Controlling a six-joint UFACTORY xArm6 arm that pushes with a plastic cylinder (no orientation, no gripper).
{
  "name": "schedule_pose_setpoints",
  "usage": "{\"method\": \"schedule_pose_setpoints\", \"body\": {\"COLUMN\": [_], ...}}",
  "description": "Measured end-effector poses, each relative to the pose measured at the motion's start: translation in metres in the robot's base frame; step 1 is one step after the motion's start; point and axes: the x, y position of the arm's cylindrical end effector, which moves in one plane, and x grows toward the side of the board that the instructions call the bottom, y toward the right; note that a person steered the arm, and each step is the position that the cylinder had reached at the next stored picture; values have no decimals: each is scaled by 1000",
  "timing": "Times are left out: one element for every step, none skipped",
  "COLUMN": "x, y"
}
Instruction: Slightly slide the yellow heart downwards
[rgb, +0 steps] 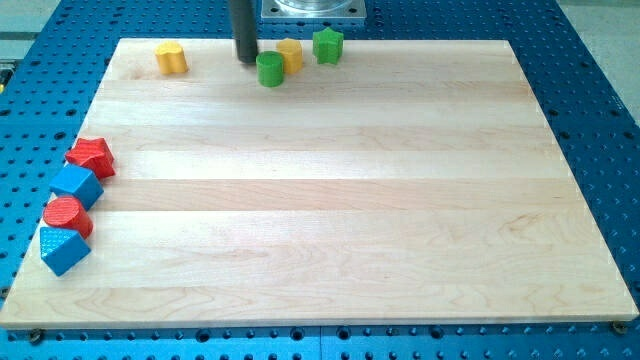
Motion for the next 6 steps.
{"method": "schedule_pose_setpoints", "body": {"x": [0,-3,1,-33,-7,24], "y": [0,-9,-67,-60,-153,-118]}}
